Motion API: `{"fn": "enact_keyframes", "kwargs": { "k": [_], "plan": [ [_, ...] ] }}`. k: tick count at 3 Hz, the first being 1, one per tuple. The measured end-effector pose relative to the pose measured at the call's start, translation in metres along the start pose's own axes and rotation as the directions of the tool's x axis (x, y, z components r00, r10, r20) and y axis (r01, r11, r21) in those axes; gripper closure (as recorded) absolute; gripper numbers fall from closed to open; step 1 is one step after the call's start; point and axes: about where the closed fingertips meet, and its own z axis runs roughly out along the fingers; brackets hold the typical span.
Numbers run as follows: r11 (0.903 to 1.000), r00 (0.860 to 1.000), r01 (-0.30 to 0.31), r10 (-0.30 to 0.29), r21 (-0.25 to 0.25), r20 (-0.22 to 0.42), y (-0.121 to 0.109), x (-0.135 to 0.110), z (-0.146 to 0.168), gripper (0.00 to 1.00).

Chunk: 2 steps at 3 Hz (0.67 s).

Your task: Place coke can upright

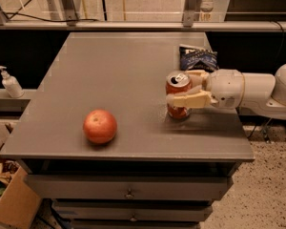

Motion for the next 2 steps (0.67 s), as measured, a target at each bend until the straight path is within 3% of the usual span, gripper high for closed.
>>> {"fn": "enact_keyframes", "kwargs": {
  "k": [2],
  "plan": [
    [0.998, 0.998, -0.059, 0.06, 0.021, -0.013, 0.0014, 0.0123, -0.0085, 0.59]
  ]
}}
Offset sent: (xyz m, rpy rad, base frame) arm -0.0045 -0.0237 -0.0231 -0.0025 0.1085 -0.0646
